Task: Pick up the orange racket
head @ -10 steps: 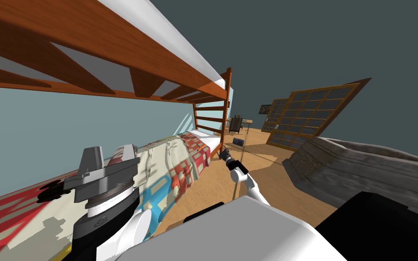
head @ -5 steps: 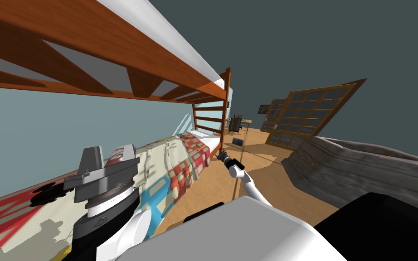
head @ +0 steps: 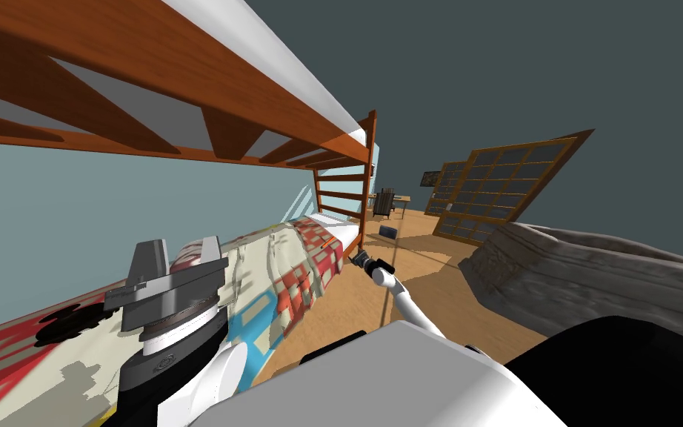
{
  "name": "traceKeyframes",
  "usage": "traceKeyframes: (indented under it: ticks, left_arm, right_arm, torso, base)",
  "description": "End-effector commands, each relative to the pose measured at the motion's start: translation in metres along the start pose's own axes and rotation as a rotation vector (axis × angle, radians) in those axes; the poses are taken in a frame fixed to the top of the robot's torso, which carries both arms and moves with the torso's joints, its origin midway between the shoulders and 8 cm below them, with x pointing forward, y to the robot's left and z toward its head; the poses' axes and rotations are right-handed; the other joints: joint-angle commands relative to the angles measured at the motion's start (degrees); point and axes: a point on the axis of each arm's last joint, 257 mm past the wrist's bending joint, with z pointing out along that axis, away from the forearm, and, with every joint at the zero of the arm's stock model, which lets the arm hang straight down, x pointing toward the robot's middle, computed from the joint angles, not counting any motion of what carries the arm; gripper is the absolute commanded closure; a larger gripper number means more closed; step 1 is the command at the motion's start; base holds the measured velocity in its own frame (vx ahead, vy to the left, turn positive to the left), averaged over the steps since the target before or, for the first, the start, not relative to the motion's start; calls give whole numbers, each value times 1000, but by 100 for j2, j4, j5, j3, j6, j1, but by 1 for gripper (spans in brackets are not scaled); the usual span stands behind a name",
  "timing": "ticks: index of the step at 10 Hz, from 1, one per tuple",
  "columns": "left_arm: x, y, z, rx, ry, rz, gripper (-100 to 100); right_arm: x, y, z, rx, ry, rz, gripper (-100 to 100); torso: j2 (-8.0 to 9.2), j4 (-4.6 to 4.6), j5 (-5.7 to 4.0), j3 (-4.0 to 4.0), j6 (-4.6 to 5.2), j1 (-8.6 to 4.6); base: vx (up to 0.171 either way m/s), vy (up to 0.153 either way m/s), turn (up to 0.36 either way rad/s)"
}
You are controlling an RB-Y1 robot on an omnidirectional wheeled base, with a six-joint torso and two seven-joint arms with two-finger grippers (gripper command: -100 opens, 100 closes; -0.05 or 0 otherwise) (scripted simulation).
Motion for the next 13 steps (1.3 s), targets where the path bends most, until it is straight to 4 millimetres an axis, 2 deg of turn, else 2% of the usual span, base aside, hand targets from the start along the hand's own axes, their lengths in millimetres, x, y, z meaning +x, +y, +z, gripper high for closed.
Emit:
traceKeyframes:
  ticks: [1, 2, 3, 4, 5, 7, 8, 9, 10, 11, 12, 13]
  left_arm:
    - [0, 0, 0, 0, 0, 0, 0]
    - [0, 0, 0, 0, 0, 0, 0]
    - [0, 0, 0, 0, 0, 0, 0]
    - [0, 0, 0, 0, 0, 0, 0]
    - [0, 0, 0, 0, 0, 0, 0]
    - [0, 0, 0, 0, 0, 0, 0]
    - [0, 0, 0, 0, 0, 0, 0]
    - [0, 0, 0, 0, 0, 0, 0]
    - [0, 0, 0, 0, 0, 0, 0]
    - [0, 0, 0, 0, 0, 0, 0]
    - [0, 0, 0, 0, 0, 0, 0]
    - [0, 0, 0, 0, 0, 0, 0]
  right_arm:
    - [-4, -14, 10, 53, -24, 95, -100]
    - [-19, -20, 10, 71, -56, 106, -100]
    - [-19, -30, 17, 109, -73, 178, -100]
    - [-30, -34, 16, 122, -95, 194, -100]
    - [-24, -46, 22, 167, -106, 254, -100]
    - [-39, -49, 21, 172, -134, 282, -100]
    - [-34, -62, 27, 220, -146, 355, -100]
    - [-44, -63, 26, 220, -165, 367, -100]
    - [-39, -77, 31, 267, -182, 446, -100]
    - [-53, -79, 29, 265, -209, 455, -100]
    - [-53, -79, 29, 265, -209, 455, -100]
    - [-46, -92, 33, 311, -223, 532, -100]
  torso:
    - [0, 0, 0, 0, 0, 0]
    - [-3, 0, 0, -1, -1, 0]
    - [0, 0, 0, 0, 0, 1]
    - [-2, 0, 1, -1, 0, 2]
    - [-1, 0, 0, -1, 0, 1]
    - [0, 0, 0, 0, 0, 1]
    - [4, 1, 0, 2, 0, -1]
    - [2, 1, 0, 2, 0, 1]
    - [2, 0, 0, 1, 0, 0]
    - [-1, 0, 1, 0, 0, 2]
    - [1, 0, 0, 1, 1, 1]
    - [5, 1, 0, 3, 0, -1]
  base:
    - [24, 8, -29]
    - [20, 9, -8]
    - [28, 12, -31]
    - [23, 10, -15]
    - [26, 13, -30]
    - [14, 7, -7]
    - [15, 7, -36]
    - [18, 8, -16]
    - [24, 10, -35]
    - [21, 10, -15]
    - [8, 4, 0]
    - [15, 6, -37]
